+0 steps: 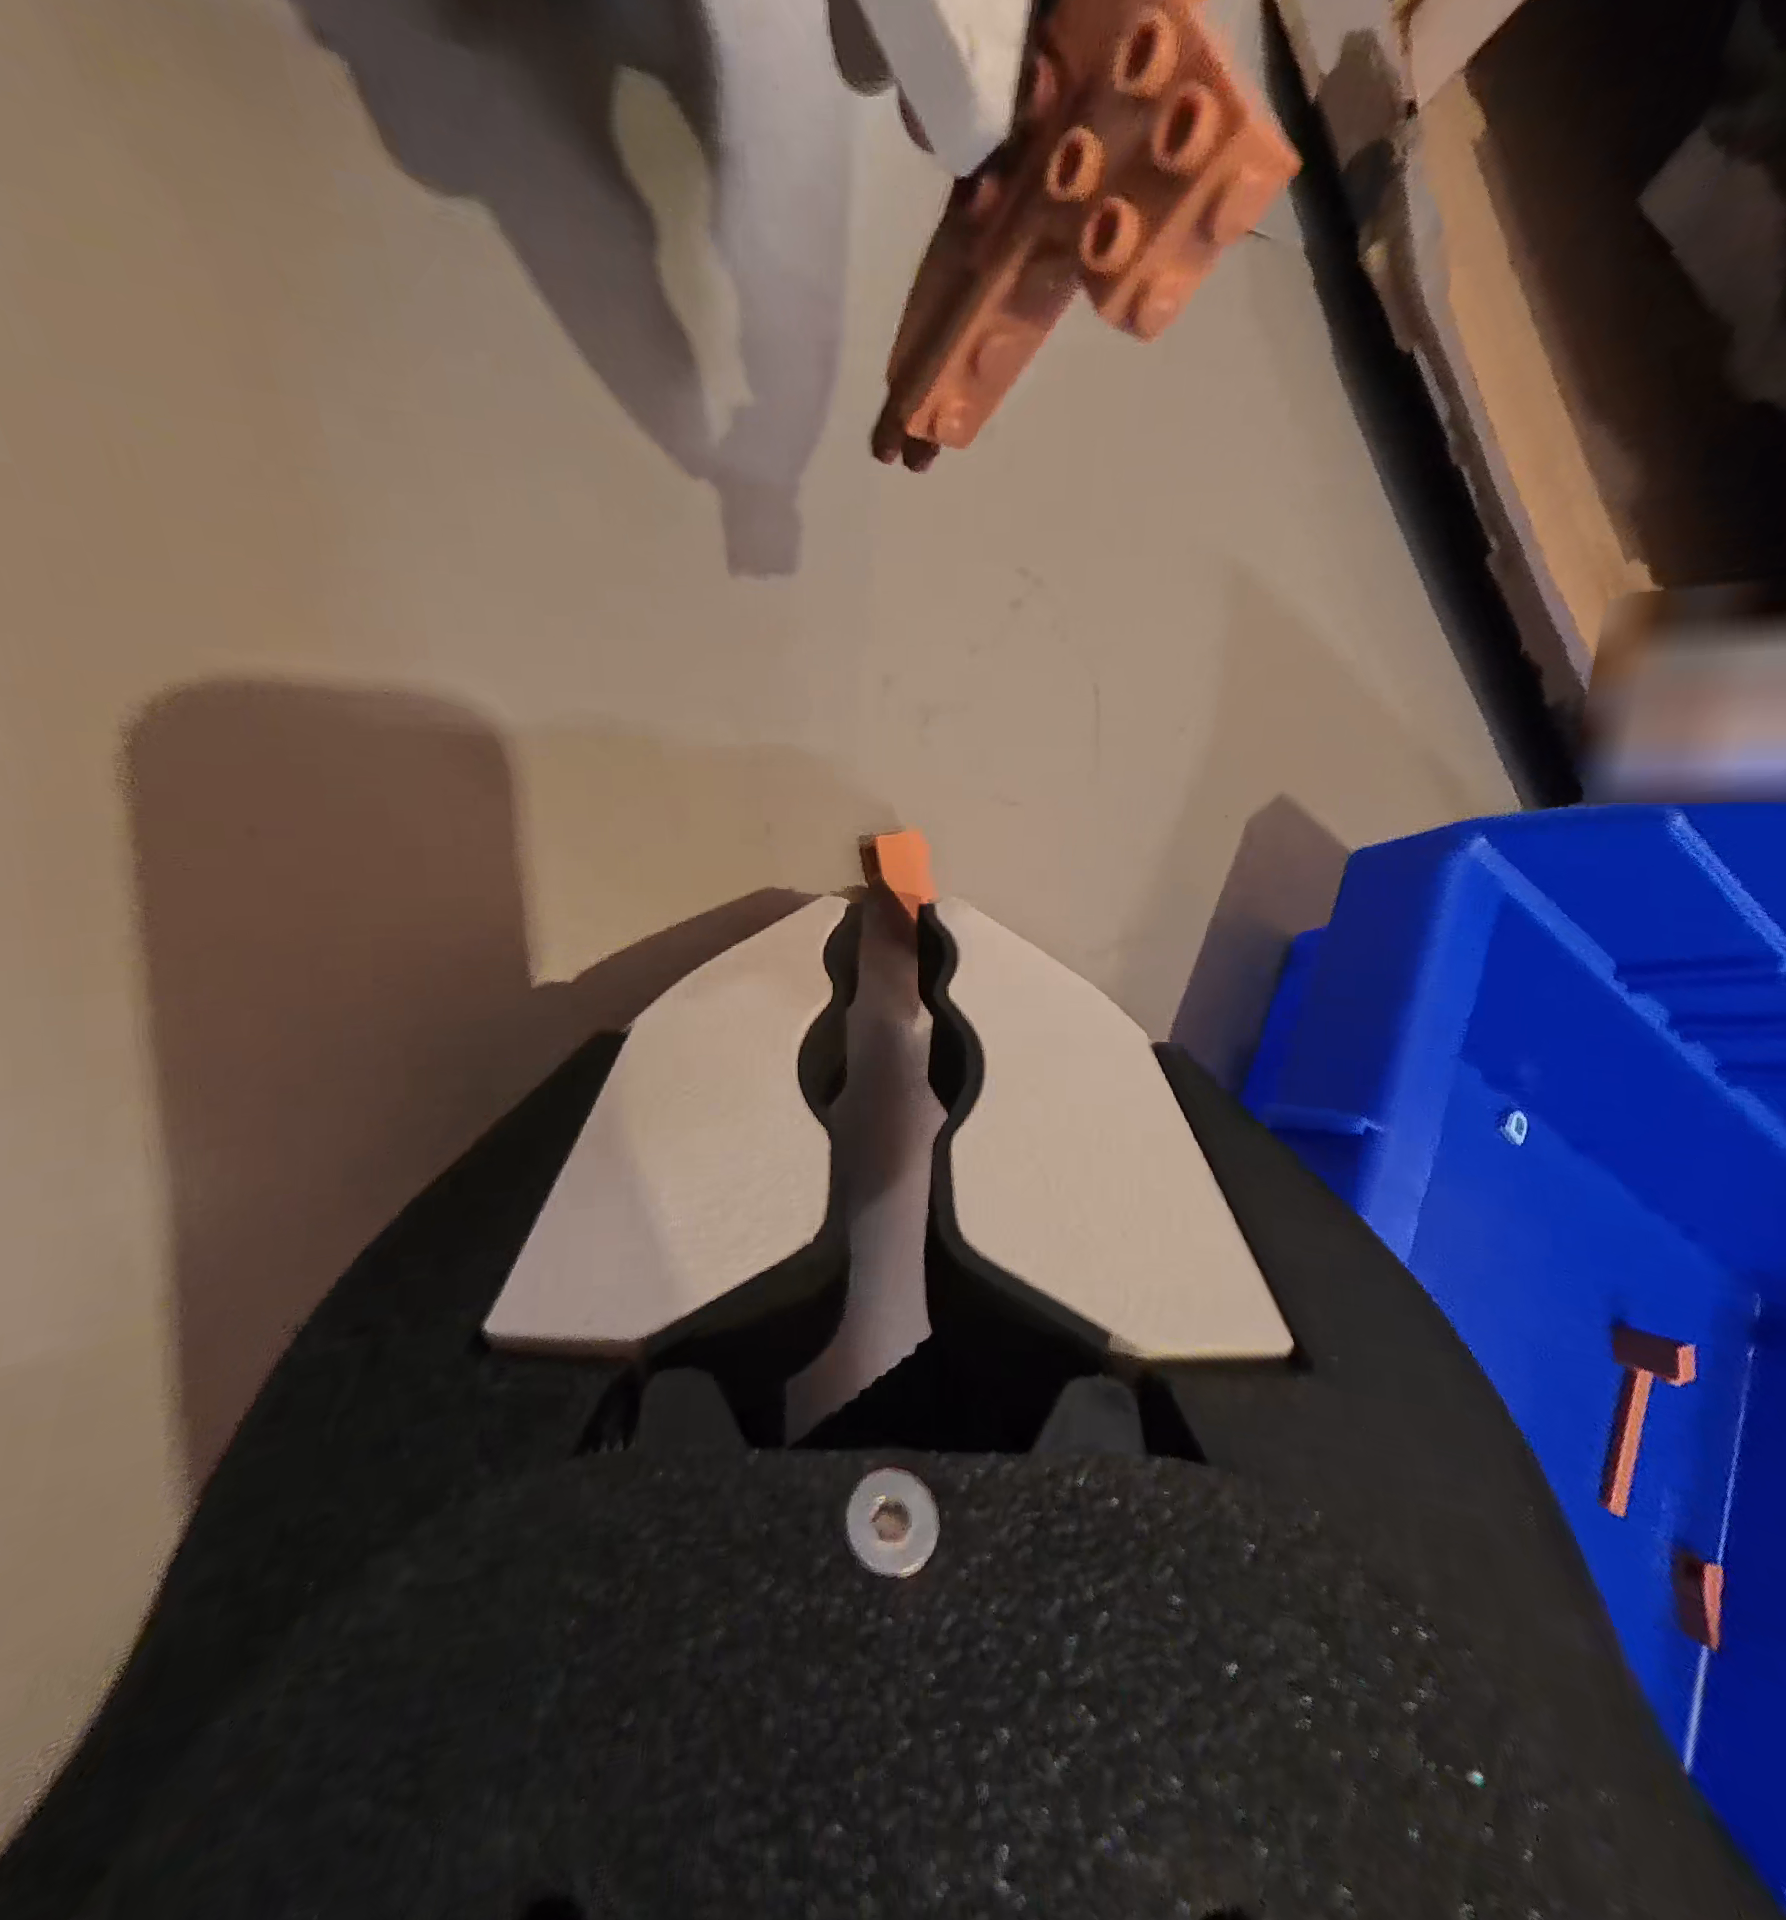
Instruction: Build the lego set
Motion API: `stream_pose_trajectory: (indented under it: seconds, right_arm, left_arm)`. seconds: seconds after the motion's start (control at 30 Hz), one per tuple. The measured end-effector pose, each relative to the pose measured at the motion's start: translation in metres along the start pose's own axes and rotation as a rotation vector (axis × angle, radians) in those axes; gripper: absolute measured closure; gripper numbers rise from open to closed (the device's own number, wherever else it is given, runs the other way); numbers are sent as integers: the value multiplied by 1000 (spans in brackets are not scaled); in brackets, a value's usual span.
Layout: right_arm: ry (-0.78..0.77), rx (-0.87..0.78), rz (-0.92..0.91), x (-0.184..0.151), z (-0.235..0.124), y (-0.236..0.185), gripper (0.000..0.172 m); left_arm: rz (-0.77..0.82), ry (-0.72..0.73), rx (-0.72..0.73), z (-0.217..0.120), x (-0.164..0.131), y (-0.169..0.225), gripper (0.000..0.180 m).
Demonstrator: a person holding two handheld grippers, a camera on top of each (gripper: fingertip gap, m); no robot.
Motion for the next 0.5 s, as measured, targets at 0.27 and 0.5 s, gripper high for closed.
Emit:
stream_pose_trajectory:
  seconds: [0.27,0.5]
  right_arm:
    - [-17,63,67,1,7,5,161]
    - [-49,130,197,-1,12,8,163]
  left_arm:
    - [3,0,1,0,0,0,169]
    - [4,2,1,-1,1,0,169]
Point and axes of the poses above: each gripper's, where its closed fingertips meet, z out along the fingers, x out of its top, y = z × x across the jaws, the point moved 2 cm from there along -z, back along the fingers, and after that the axes turned 3 degrees about -y, right-handed, at the moved point
